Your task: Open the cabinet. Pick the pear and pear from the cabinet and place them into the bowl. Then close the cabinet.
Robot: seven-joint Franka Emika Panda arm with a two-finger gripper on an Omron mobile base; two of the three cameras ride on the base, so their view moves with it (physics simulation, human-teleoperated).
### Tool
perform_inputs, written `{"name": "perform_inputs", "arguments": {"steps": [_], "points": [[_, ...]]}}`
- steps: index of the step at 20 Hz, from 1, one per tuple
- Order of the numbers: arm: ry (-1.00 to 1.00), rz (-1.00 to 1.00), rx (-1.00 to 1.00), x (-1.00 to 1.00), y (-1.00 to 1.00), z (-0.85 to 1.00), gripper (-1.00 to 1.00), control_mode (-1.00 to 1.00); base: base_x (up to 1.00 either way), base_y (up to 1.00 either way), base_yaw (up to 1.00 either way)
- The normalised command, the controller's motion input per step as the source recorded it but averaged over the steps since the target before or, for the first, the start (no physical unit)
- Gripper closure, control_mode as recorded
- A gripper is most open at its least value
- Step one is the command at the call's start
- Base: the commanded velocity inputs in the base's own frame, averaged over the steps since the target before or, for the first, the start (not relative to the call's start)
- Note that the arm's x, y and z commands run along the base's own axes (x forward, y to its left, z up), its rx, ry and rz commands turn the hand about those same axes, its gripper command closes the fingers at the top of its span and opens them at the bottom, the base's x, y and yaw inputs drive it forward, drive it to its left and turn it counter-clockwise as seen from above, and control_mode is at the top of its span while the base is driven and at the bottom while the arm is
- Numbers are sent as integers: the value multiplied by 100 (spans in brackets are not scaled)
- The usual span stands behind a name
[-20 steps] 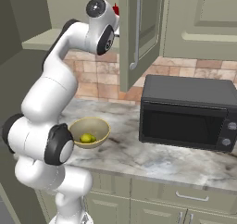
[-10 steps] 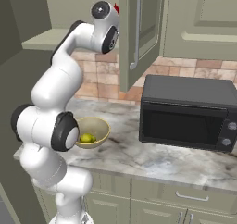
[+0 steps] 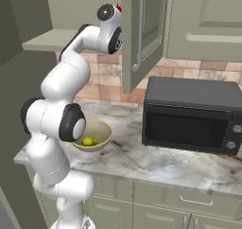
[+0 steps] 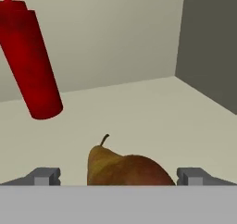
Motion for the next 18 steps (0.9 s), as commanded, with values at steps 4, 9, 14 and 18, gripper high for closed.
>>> {"name": "perform_inputs", "arguments": {"steps": [4, 9, 14, 18], "points": [[6, 0, -9, 39, 0, -44, -100, -100, 0, 0, 0], [4, 0, -10, 35, 0, -52, -100, -100, 0, 0, 0], [6, 0, -10, 18, 0, -43, 100, -100, 0, 0, 0], [-1, 0, 0, -1, 0, -1, 100, -100, 0, 0, 0]]}}
